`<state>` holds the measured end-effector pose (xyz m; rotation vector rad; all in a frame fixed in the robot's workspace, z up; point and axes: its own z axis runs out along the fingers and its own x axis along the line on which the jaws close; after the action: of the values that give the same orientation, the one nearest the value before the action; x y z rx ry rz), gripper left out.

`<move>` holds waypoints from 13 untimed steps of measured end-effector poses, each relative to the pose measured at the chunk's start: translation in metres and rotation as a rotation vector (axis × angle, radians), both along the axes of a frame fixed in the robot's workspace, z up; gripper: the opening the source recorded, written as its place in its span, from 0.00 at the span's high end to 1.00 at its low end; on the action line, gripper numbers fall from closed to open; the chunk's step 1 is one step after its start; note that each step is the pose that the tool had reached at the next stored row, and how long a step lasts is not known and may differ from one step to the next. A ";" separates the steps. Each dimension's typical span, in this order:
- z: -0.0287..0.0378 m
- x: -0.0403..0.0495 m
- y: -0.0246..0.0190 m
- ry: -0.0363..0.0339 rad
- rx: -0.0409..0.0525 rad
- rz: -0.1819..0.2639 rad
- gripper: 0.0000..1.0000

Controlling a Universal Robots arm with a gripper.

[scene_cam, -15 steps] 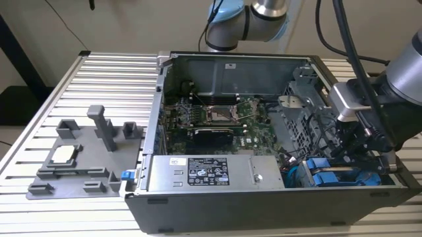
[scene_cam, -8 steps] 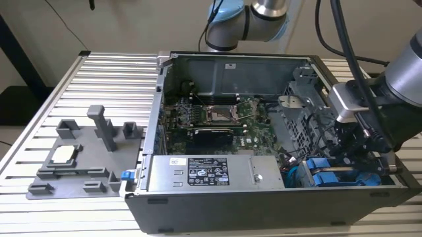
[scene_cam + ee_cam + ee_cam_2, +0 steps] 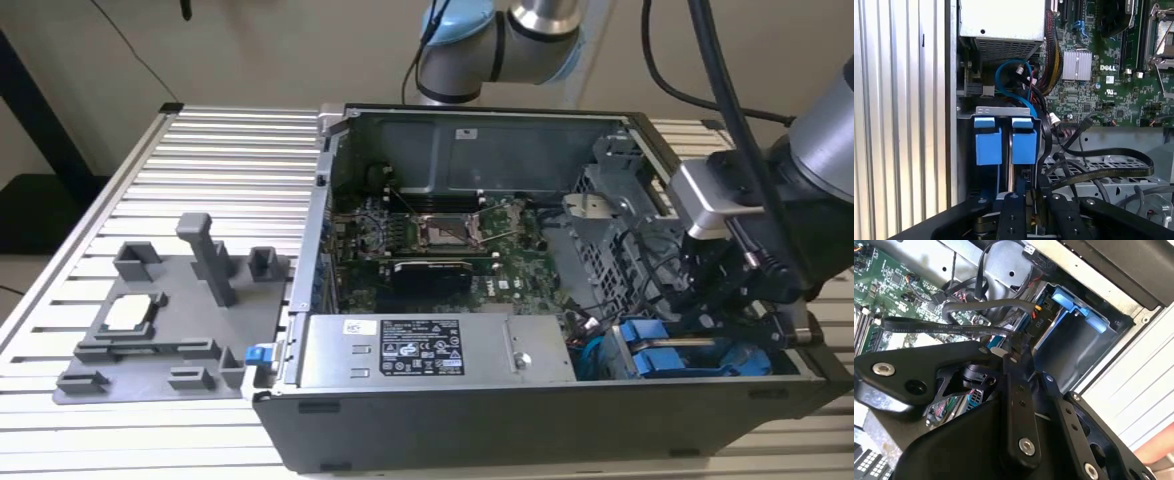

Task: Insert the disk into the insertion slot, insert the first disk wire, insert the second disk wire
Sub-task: 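Insert the second disk wire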

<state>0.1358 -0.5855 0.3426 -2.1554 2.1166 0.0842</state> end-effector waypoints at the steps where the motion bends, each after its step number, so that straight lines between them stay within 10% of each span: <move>1: 0.0016 0.0000 0.0000 0.0003 0.0000 0.000 0.76; 13: 0.0365 0.0000 0.0000 0.0068 -0.0002 0.000 0.76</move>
<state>0.1358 -0.5855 0.3791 -2.1583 2.1204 0.0915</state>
